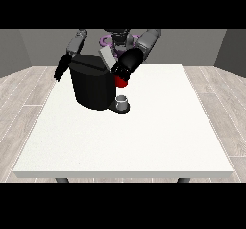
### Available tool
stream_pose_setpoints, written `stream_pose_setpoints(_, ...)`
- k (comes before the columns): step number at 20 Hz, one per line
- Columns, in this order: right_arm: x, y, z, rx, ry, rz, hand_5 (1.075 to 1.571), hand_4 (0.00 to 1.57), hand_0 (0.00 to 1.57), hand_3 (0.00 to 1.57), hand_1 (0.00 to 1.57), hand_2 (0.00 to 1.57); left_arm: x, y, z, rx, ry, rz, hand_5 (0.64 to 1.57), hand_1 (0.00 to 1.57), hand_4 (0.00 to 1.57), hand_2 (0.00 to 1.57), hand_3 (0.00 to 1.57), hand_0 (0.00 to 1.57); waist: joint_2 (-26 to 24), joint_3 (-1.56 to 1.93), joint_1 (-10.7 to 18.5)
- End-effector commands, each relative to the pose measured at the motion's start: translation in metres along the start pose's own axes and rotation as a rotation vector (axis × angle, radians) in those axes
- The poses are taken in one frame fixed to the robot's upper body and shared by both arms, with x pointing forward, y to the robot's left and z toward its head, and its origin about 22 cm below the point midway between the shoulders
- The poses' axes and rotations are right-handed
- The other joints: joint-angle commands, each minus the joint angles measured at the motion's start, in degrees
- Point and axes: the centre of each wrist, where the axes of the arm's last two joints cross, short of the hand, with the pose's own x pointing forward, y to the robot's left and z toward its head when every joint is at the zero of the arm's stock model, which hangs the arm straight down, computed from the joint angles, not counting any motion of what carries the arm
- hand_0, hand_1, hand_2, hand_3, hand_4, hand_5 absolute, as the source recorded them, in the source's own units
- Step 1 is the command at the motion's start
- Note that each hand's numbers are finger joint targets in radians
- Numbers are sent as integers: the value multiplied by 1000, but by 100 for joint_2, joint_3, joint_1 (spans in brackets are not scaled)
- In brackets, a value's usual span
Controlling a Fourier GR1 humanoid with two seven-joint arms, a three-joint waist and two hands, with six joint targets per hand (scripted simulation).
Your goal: Insert the coffee pod into the coffee machine and close the lid
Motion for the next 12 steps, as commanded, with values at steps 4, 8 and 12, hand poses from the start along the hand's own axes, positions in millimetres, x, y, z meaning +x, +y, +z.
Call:
stream_pose_setpoints(4, 20, 7, -2, 26, -36, 32, 1571, 215, 0, 0, 0, 0, -13, 12, 7, 54, 0, -87, 1571, 1044, 0, 1049, 744, 1044, 223, -3, -238)
stream_pose_setpoints(8, 15, -1, -6, 26, -35, 24, 1571, 160, 0, 0, 0, 0, -9, 27, 9, 97, -24, -141, 1571, 742, 0, 871, 653, 742, 286, -1, -181)
stream_pose_setpoints(12, 21, -5, -5, 30, -19, 39, 1571, 207, 0, 0, 0, 0, -21, -2, 11, 61, 15, -135, 1571, 0, 0, 635, 508, 0, 129, -3, -182)
